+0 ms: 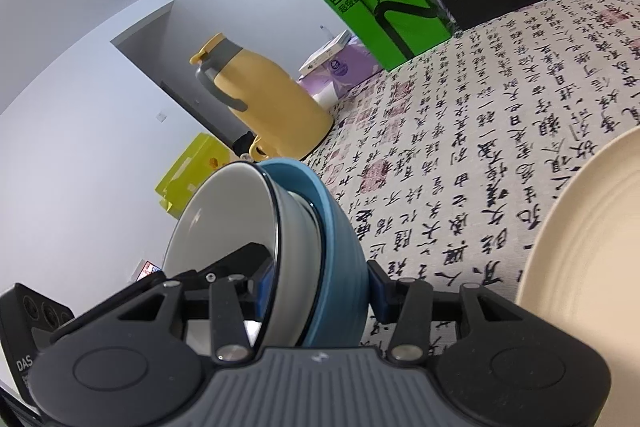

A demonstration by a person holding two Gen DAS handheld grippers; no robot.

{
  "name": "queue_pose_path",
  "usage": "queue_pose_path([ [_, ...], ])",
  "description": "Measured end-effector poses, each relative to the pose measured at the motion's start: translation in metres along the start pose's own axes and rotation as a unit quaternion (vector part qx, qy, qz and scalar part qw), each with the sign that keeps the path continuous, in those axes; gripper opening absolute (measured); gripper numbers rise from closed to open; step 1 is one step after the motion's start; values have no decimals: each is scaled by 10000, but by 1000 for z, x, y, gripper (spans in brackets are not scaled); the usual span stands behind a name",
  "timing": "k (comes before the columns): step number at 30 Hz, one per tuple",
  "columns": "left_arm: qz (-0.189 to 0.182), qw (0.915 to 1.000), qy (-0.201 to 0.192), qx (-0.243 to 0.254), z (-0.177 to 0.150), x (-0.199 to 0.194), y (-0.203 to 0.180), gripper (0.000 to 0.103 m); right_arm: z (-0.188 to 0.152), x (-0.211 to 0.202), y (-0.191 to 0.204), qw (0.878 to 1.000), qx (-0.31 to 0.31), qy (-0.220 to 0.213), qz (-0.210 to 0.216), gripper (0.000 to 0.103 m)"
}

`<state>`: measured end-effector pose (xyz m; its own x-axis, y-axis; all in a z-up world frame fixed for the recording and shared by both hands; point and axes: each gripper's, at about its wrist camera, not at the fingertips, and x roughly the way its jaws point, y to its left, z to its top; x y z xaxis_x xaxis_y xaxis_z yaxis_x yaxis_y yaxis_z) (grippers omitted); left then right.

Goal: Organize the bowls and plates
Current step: 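Carry the blue bowl stack with both grippers toward the cream plates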

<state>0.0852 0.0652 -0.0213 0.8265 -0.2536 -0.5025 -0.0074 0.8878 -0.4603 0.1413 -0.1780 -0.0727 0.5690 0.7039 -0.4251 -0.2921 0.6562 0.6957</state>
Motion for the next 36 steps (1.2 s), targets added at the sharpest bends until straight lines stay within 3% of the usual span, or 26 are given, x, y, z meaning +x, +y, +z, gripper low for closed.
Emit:
queue_pose_path([
  [36, -403, 9973, 296, 532, -27, 32, -98, 54, 11, -89, -63, 9972, 374, -596, -238, 46],
])
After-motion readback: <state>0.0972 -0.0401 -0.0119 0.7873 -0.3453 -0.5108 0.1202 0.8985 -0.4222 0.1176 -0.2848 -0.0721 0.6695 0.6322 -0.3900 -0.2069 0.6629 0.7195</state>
